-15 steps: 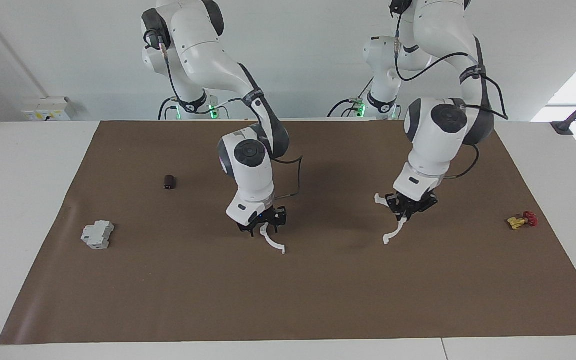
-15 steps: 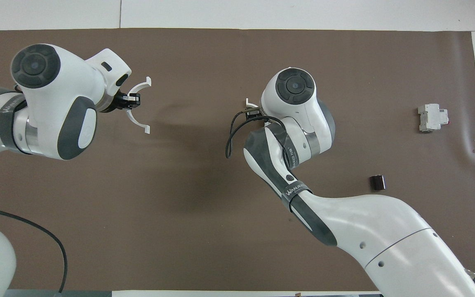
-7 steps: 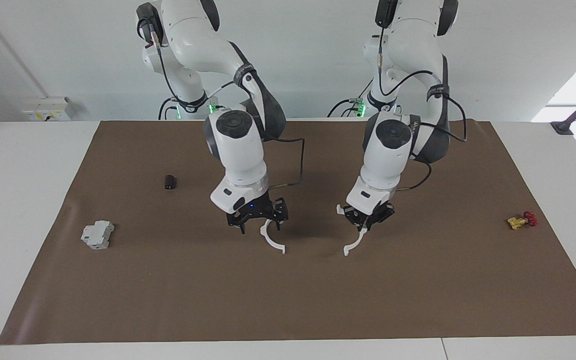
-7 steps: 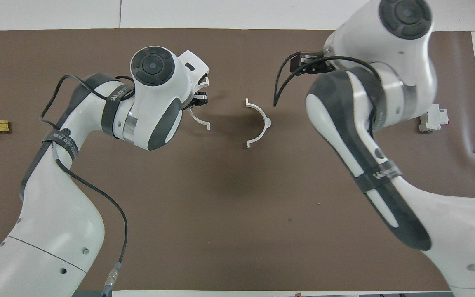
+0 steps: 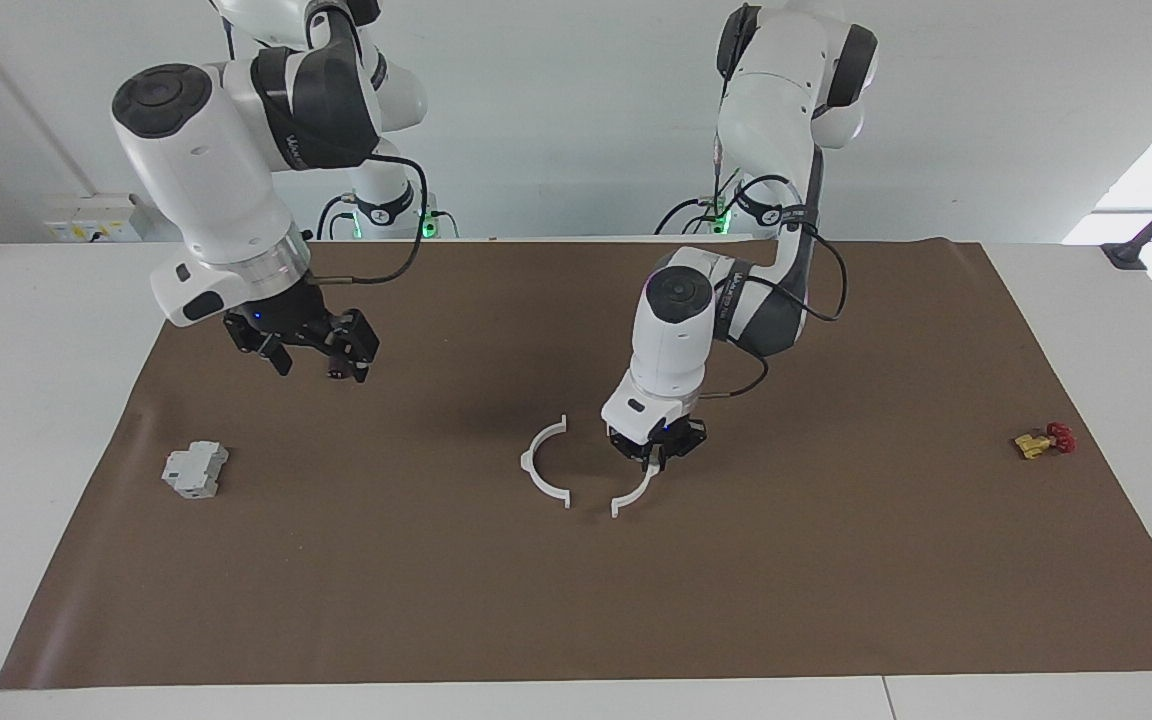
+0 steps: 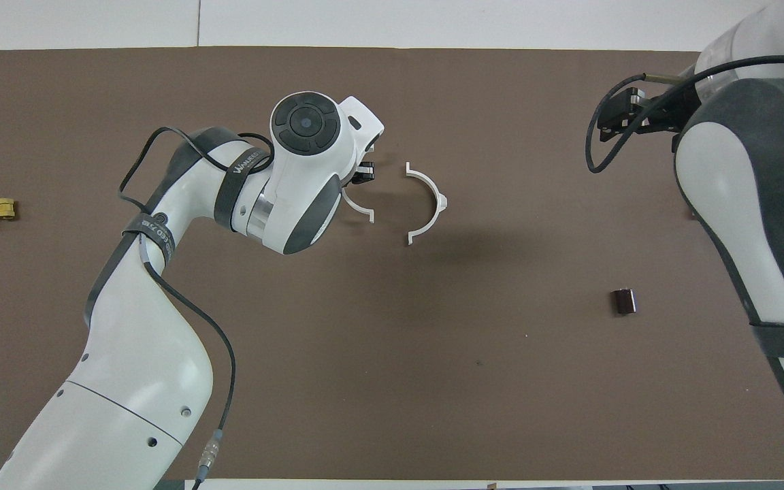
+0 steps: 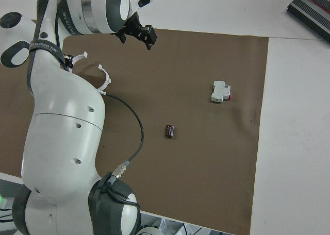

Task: Assemble drain pipe with both arms

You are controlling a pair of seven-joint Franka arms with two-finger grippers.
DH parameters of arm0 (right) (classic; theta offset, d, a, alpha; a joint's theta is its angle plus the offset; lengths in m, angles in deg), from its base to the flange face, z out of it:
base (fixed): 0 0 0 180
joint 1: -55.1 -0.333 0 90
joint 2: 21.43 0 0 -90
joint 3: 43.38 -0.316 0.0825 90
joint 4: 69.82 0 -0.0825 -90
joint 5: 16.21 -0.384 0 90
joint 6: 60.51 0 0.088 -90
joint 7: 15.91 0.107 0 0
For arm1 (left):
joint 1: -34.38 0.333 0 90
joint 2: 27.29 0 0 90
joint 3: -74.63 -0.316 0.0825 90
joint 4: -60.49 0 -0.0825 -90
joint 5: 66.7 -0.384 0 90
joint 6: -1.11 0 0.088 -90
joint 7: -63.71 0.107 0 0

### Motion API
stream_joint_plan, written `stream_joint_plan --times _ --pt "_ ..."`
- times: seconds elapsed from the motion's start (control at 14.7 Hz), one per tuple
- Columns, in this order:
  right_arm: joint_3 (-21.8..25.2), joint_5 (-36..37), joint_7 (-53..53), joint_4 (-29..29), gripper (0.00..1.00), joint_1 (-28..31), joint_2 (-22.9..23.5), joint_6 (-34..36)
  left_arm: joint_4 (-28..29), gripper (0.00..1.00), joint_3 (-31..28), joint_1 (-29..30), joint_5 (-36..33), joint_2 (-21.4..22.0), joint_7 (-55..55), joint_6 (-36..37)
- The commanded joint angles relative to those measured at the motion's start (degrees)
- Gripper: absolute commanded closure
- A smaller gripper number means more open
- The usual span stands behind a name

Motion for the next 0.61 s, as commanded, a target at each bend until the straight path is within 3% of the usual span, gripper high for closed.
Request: stream_joint_plan --times 0.0,0.07,0.27,0.54 --pt "-0.5 -0.1 -4.2 6.2 0.0 2.5 -5.8 0.7 -2.1 1.0 -1.0 -3.3 -1.2 -2.7 -2.0 0.3" --pt "-0.4 -0.1 -5.3 7.2 0.0 3.2 -7.1 1.4 -3.1 1.0 -1.4 -4.5 -1.2 -4.7 -3.9 0.3" --pt "-0.5 -0.1 -6.2 7.8 0.0 4.4 -9.3 5.5 -3.5 1.0 -2.9 -6.4 -1.5 -4.9 -5.7 1.0" --pt "-0.5 0.3 -7.9 15.6 0.0 6.6 -16.5 4.4 -3.3 1.0 -2.9 -7.6 -3.9 -4.6 -7.8 1.1"
